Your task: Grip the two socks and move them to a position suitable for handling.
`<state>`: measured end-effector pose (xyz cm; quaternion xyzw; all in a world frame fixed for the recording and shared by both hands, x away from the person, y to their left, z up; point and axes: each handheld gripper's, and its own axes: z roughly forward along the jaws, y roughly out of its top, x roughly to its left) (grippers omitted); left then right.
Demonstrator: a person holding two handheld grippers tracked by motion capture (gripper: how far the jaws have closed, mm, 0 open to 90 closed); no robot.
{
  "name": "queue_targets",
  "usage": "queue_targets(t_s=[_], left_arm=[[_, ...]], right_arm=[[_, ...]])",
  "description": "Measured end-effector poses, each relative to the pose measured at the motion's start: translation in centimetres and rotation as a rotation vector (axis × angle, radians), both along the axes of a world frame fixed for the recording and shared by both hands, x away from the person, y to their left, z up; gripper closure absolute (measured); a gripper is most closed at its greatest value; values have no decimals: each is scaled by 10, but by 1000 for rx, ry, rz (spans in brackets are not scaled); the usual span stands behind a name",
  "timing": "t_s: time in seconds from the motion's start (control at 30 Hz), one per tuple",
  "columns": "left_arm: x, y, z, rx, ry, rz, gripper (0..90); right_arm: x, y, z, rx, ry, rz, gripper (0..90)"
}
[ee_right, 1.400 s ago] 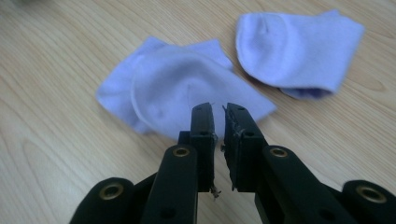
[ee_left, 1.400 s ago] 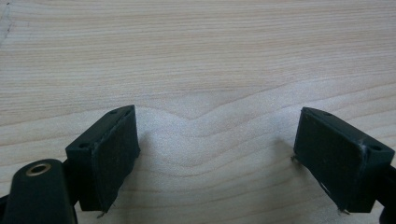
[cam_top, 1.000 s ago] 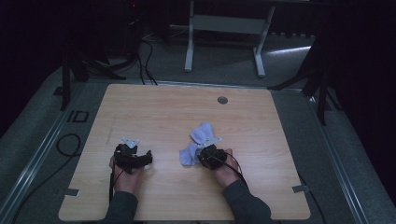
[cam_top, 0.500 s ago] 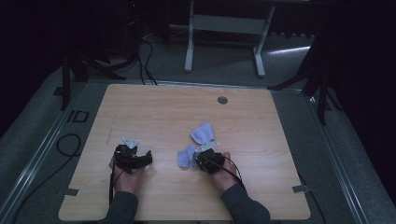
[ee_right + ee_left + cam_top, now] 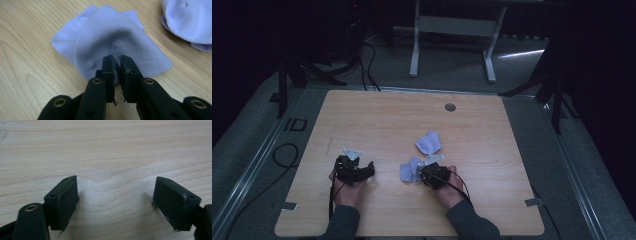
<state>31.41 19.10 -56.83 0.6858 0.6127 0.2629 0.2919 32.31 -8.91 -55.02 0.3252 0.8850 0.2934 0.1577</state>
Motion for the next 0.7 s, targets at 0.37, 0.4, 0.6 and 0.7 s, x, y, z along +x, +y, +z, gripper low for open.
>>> queue_targets(t_s=[0.37, 0.4, 0.6, 0.7], left_arm=[[-6, -4, 7, -4, 30, -18, 487], [-7, -5, 7, -8, 33, -19, 508], [-8, -9, 9, -60, 48, -83, 589], [-9, -15, 11, -53, 59, -120, 610]], right_arm=[[-2, 2, -1, 15, 3, -6, 817], [-2, 3, -1, 16, 3, -7, 817], [-3, 6, -1, 26, 2, -9, 819], [-3, 7, -1, 28, 4, -9, 819]])
